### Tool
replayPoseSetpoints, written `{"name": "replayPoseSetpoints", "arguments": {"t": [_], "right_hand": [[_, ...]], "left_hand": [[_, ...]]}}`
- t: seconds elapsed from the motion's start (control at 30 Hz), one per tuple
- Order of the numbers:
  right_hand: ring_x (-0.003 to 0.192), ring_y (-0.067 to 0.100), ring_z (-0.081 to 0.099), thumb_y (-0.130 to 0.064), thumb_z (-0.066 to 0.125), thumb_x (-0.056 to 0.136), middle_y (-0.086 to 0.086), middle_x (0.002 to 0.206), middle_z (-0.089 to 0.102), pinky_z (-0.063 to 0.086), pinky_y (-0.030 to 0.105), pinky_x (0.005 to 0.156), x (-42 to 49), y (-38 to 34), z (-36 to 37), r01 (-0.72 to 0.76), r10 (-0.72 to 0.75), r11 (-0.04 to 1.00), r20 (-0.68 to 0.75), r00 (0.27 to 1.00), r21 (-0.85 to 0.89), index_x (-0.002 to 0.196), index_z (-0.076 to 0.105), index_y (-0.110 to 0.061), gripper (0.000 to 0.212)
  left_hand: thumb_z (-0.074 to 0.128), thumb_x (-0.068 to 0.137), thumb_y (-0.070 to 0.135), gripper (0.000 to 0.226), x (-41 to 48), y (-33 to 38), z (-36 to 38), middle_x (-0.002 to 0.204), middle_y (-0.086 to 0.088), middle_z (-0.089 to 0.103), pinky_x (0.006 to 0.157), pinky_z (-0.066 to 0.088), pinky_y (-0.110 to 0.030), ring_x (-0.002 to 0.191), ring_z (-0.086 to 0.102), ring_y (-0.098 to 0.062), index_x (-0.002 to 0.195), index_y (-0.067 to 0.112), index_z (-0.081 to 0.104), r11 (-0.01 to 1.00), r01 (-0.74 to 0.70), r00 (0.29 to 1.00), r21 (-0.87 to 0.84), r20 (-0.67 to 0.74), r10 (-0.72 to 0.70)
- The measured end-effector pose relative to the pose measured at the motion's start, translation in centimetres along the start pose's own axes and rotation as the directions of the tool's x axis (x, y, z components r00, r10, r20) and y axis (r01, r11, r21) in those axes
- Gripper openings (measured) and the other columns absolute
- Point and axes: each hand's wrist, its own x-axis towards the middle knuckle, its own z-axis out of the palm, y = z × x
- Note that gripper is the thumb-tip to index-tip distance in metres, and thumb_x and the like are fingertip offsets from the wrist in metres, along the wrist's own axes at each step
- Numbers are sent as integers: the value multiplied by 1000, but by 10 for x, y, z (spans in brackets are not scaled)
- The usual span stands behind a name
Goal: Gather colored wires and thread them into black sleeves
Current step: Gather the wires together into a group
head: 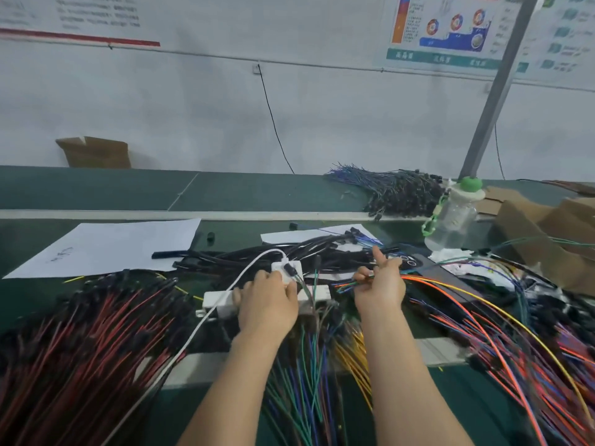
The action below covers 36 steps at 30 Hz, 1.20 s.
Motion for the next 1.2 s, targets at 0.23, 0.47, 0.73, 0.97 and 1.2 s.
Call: {"name": "replayPoseSetpoints", "arguments": {"t": [0.23,0.47,0.73,0.97,1.2], "right_hand": [[54,13,33,-38,35,104,-1,91,52,34,15,37,40,20,10,-58,62,996,56,997,-67,127,59,-10,44],[41,4,33,-32,39,103,-6,78,49,29,16,38,12,-14,8,259,-258,964,-16,966,58,116,60,-20,27],[44,7,27,-33,35,104,-9,102,59,25,16,39,-98,-86,-17,326,-377,897,131,917,299,114,60,-20,30],[37,3,26,-31,36,104,-13,49,23,24,15,35,-210,-30,-72,234,-213,971,282,936,-45,115,64,-12,36],[35,3,22,-34,38,102,4,89,69,22,12,35,-243,-9,-138,163,-68,966,409,910,-202,113,61,-27,27]], "left_hand": [[38,96,42,31,10,-6,1,111,-2,52,95,36,-41,106,52,-27,105,23,60,1000,8,999,-22,-31,-9],[42,95,43,31,0,-6,4,131,4,46,109,23,-41,126,36,-23,115,26,58,991,-17,998,-132,-68,9],[51,92,45,21,-69,41,-46,92,20,60,79,51,-26,78,67,-6,104,29,56,622,-142,978,-770,-10,210],[58,92,24,7,-165,31,-63,85,10,69,83,54,-30,78,66,-4,97,25,63,301,-160,970,-940,-94,223],[49,96,15,16,-230,-30,-57,76,-2,68,64,55,-16,68,70,-7,83,8,54,-42,-14,998,-999,-11,-65]]}}
